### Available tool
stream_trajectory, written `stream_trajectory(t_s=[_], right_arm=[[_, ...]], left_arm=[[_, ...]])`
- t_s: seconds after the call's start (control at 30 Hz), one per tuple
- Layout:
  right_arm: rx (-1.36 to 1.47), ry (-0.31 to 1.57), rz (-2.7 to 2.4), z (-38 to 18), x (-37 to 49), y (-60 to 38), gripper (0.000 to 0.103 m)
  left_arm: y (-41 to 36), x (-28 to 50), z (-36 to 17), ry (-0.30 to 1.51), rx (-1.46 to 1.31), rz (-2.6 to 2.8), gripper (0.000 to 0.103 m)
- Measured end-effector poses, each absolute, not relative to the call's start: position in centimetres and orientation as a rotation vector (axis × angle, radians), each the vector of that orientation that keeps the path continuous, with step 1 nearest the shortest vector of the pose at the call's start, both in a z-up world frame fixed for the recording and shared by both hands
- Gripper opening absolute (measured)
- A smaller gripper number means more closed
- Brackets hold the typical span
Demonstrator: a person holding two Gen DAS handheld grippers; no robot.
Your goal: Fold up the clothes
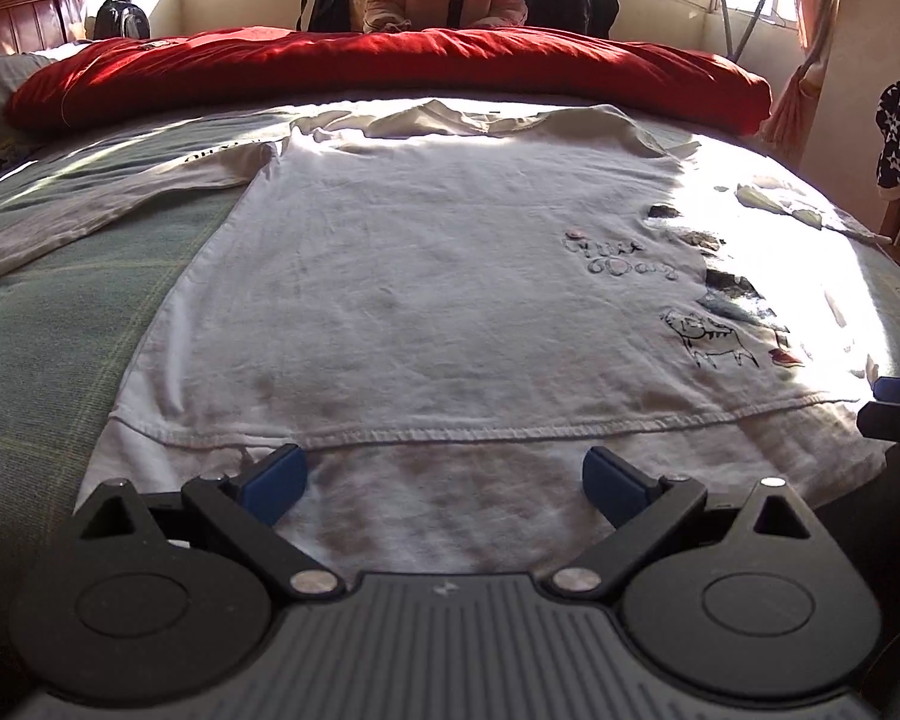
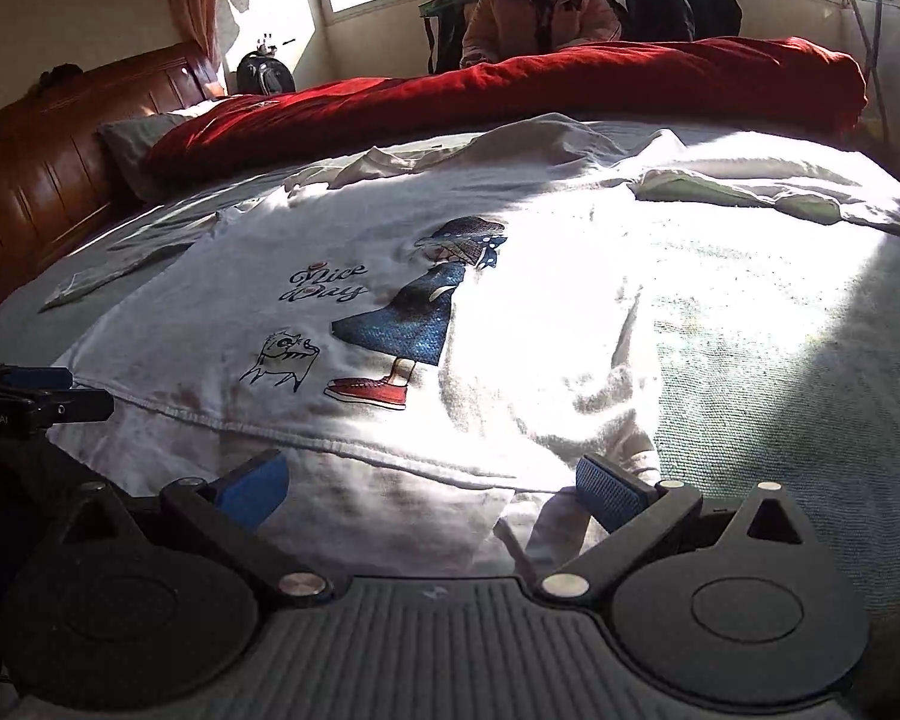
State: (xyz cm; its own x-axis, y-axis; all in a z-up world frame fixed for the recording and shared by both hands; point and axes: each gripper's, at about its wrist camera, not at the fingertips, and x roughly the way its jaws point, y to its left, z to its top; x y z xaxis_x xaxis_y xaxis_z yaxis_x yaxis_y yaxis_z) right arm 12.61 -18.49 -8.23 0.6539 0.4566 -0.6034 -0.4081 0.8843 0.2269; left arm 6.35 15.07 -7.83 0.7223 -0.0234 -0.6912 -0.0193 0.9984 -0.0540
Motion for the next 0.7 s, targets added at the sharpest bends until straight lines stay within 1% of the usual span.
stream_trajectory(t_s=[0.13, 0.3, 0.47, 0.57, 0.7], right_arm=[[0.074, 0.693, 0.450, -8.0, 12.1, -19.5, 0.103], [0.095, 0.689, 0.490, -7.3, 13.6, -17.7, 0.103], [0.117, 0.691, 0.526, -6.7, 15.0, -15.9, 0.103], [0.136, 0.714, 0.506, -8.0, 14.5, -16.8, 0.103], [0.165, 0.684, 0.511, -8.7, 13.2, -18.9, 0.103]], left_arm=[[15.3, 4.9, -7.5, 0.730, -0.058, -0.003, 0.098], [15.9, 4.1, -6.3, 0.678, -0.073, -0.008, 0.098], [16.7, 4.6, -7.8, 0.745, -0.094, 0.027, 0.098], [16.7, 4.1, -7.9, 0.737, -0.080, 0.018, 0.099], [16.5, 4.4, -7.1, 0.719, -0.087, 0.003, 0.099]])
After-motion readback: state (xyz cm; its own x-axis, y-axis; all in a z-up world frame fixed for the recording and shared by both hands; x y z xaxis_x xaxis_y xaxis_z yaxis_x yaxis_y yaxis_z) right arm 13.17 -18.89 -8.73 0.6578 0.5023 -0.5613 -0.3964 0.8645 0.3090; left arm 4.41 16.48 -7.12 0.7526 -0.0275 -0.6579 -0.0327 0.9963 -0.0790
